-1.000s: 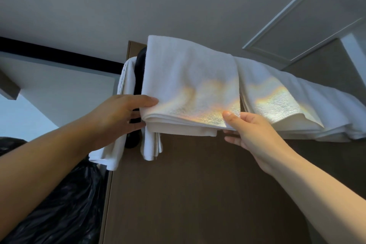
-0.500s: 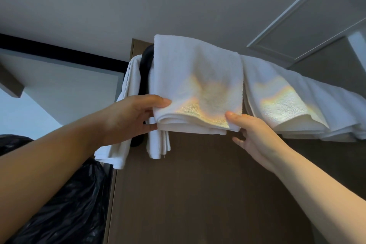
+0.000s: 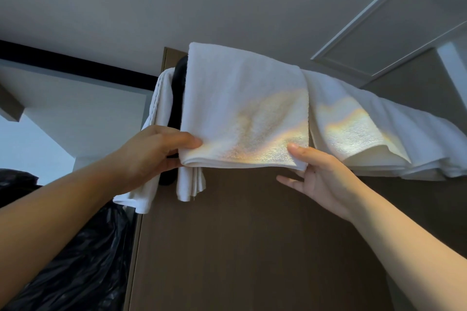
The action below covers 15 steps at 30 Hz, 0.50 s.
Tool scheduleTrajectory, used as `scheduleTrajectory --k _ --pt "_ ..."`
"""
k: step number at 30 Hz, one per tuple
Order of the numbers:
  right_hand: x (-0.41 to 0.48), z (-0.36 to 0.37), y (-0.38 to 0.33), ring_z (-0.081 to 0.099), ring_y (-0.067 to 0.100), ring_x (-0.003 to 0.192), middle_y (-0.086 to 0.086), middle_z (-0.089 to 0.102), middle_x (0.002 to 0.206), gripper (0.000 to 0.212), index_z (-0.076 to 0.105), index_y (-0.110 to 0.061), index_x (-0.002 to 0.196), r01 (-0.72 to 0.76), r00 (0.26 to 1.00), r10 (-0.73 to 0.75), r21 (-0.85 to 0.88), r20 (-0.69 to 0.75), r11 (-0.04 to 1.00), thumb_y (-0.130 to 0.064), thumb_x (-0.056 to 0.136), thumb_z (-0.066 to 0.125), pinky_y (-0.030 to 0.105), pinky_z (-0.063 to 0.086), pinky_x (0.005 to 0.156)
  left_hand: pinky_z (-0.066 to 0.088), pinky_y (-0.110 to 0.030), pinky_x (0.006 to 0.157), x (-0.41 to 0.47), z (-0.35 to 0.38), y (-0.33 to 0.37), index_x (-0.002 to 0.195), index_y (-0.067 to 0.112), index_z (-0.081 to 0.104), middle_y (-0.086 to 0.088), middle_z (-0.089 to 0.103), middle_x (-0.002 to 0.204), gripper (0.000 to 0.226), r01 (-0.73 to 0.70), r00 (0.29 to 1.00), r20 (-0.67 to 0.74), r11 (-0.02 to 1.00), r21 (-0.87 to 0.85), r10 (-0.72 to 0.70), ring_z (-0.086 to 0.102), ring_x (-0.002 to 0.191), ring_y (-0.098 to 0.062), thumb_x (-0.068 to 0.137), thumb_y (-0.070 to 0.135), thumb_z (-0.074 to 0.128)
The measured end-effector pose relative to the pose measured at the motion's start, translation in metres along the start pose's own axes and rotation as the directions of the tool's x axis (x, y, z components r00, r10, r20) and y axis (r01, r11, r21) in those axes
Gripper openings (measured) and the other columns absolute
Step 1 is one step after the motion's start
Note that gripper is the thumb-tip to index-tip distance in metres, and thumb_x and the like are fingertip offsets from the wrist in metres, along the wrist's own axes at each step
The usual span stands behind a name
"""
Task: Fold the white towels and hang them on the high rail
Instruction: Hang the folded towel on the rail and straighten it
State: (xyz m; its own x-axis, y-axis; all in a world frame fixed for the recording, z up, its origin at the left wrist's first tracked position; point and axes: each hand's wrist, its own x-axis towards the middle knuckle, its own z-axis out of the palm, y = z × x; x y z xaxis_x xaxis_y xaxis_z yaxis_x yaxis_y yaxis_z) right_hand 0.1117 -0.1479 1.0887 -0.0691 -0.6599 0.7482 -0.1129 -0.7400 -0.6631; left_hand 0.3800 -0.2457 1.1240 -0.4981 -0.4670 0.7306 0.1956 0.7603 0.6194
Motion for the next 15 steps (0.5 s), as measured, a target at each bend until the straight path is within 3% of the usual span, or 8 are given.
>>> scheduleTrajectory --k 2,6,9,11,13,15 --pt "0.000 0.000 0.000 0.045 0.006 0.132 -0.015 0.053 0.135 0.050 0.056 -0.019 0.125 0.011 1.000 -0.011 -0.043 -0.003 0.999 -0.039 0.082 0.072 0.051 0.040 0.111 0.054 -0.017 0.069 0.001 0.000 -0.003 0.071 0.011 0.078 -0.008 0.075 0.088 0.012 -0.029 0.999 -0.028 1.000 0.012 0.029 0.072 0.087 -0.017 0.066 0.022 0.077" --pt "0.005 0.002 0.002 0.053 0.015 0.128 0.002 0.061 0.134 0.046 0.063 -0.012 0.120 0.053 0.999 -0.053 -0.017 -0.013 0.998 -0.035 0.081 0.069 0.047 0.042 0.109 0.054 -0.016 0.070 0.001 0.002 -0.008 0.059 0.013 0.072 -0.009 0.074 0.082 0.017 -0.085 0.993 -0.076 0.996 0.035 0.088 0.072 0.085 -0.018 0.070 0.026 0.073" --pt "0.009 0.007 0.003 0.057 0.016 0.122 0.001 0.066 0.124 0.041 0.066 -0.016 0.111 0.048 0.998 -0.046 0.041 -0.047 0.998 -0.035 0.076 0.072 0.037 0.046 0.100 0.055 -0.019 0.071 0.001 0.002 -0.012 0.071 0.001 0.070 -0.010 0.072 0.082 0.027 -0.110 0.984 -0.141 0.994 -0.011 0.108 0.071 0.085 -0.020 0.068 0.028 0.076" --pt "0.012 0.008 0.001 0.060 0.014 0.110 -0.004 0.072 0.106 0.034 0.069 -0.022 0.102 0.051 0.996 -0.047 0.047 -0.078 0.998 -0.037 0.072 0.069 0.032 0.041 0.092 0.056 -0.020 0.073 0.001 0.004 -0.012 0.077 -0.008 0.067 -0.012 0.072 0.083 0.043 -0.130 0.975 -0.182 0.992 -0.009 0.126 0.071 0.085 -0.020 0.068 0.034 0.071" --pt "0.015 0.007 -0.002 0.060 0.013 0.102 -0.007 0.072 0.095 0.027 0.070 -0.026 0.095 0.061 0.995 -0.059 0.026 -0.080 0.998 -0.039 0.072 0.068 0.033 0.038 0.092 0.057 -0.021 0.073 -0.002 0.009 -0.009 0.075 -0.005 0.070 -0.011 0.073 0.082 0.040 -0.145 0.973 -0.187 0.989 -0.026 0.138 0.071 0.086 -0.020 0.067 0.034 0.069" --pt "0.017 0.005 -0.005 0.062 0.013 0.104 -0.007 0.072 0.096 0.028 0.071 -0.027 0.095 0.043 0.998 -0.043 0.010 -0.056 0.999 -0.040 0.071 0.069 0.036 0.039 0.097 0.057 -0.023 0.074 -0.008 0.014 -0.006 0.072 0.002 0.074 -0.011 0.074 0.088 0.031 -0.152 0.976 -0.168 0.985 -0.086 0.136 0.072 0.089 -0.020 0.069 0.033 0.068"
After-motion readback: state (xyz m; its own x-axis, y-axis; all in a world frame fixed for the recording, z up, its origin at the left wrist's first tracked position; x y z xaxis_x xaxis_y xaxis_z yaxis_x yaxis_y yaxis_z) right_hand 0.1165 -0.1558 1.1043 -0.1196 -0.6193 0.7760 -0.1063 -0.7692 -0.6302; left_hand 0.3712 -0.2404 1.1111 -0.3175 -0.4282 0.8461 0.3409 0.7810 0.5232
